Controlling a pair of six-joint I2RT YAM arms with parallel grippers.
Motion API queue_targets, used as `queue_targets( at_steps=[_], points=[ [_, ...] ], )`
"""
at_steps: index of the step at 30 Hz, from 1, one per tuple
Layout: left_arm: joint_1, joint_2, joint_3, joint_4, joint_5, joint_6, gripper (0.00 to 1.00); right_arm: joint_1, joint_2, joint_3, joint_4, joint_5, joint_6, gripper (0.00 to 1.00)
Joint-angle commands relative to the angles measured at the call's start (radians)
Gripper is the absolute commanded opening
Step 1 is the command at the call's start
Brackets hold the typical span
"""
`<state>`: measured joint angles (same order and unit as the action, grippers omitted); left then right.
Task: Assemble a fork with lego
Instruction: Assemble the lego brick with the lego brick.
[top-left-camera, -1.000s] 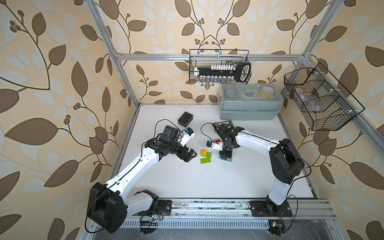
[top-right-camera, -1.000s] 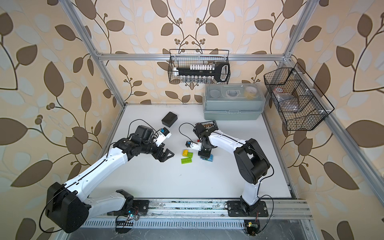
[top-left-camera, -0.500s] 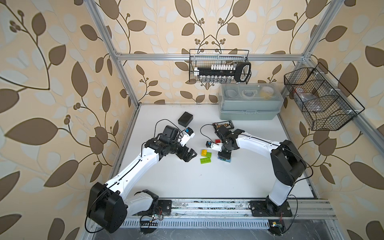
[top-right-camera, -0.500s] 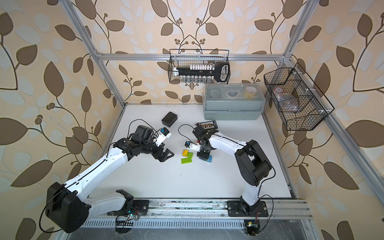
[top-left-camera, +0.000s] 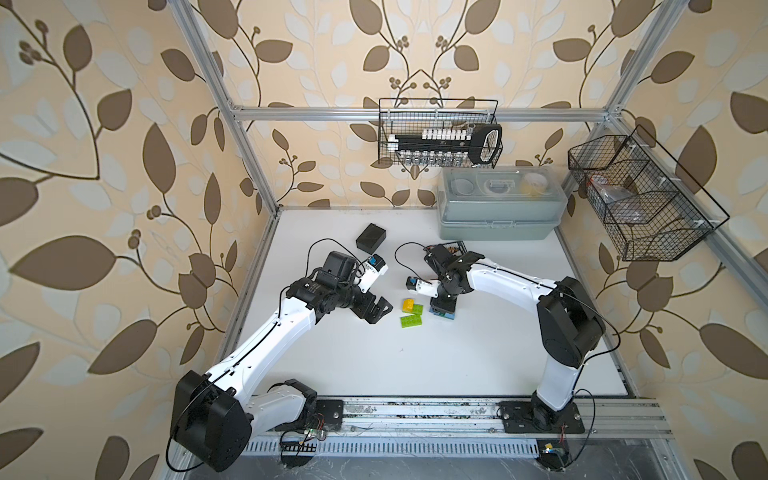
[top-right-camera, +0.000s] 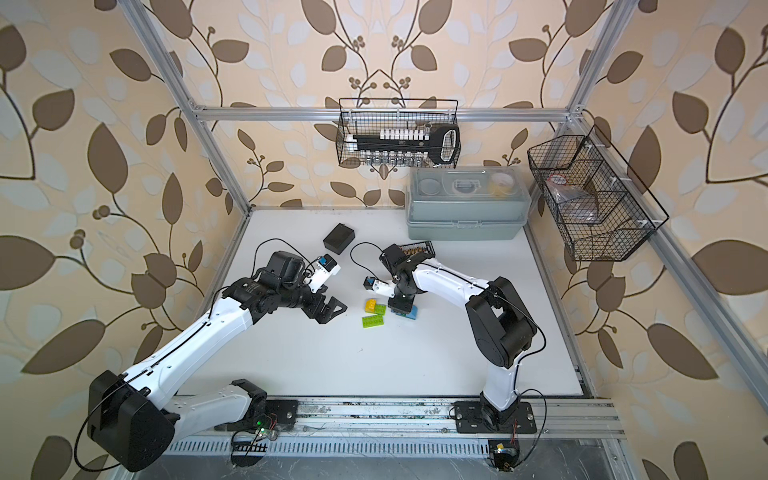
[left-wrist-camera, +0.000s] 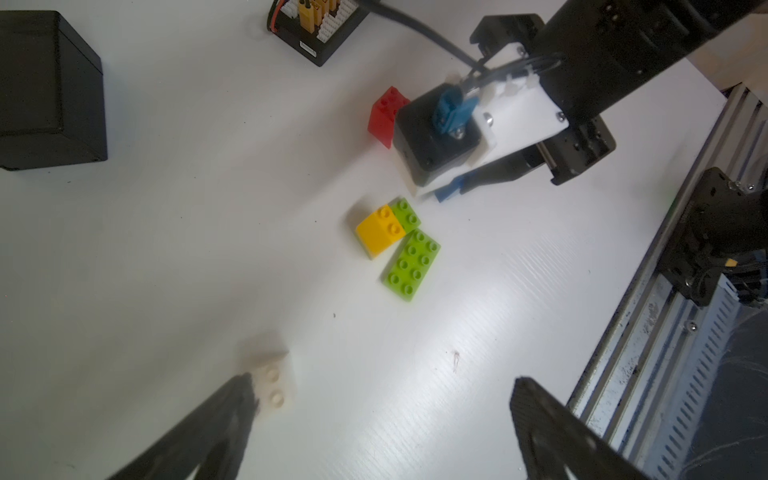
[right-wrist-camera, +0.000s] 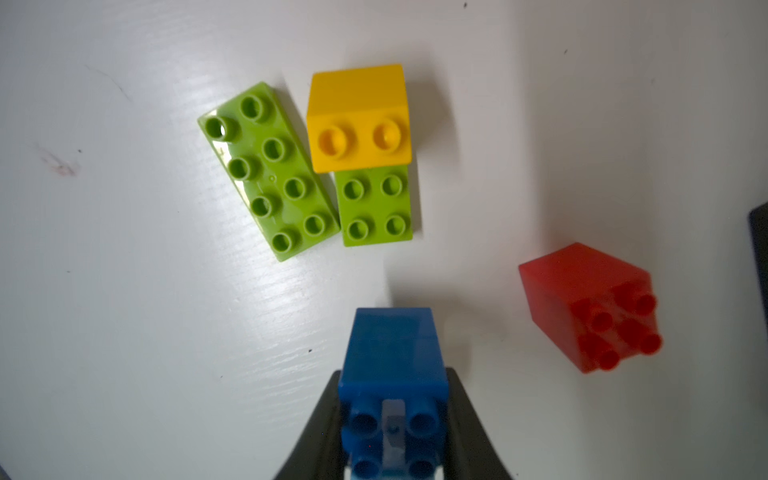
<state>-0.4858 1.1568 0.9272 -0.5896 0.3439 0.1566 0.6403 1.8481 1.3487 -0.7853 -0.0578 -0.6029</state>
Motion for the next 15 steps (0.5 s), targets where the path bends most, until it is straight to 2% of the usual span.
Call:
queue_targets(
  at_steps=[1,15],
  points=[
    [-0.005,-0.038,-0.013,0.014,-0.008,0.001,0.99,0.015,0.038,0.055,-0.040,-0.026,-0.018,0.00],
    [0.008,-0.093,-0.042,-0.008,-0.025,0.000,0.99,0.055,0.118,0.126,-0.050,-0.010,-0.030,0.00]
  ],
)
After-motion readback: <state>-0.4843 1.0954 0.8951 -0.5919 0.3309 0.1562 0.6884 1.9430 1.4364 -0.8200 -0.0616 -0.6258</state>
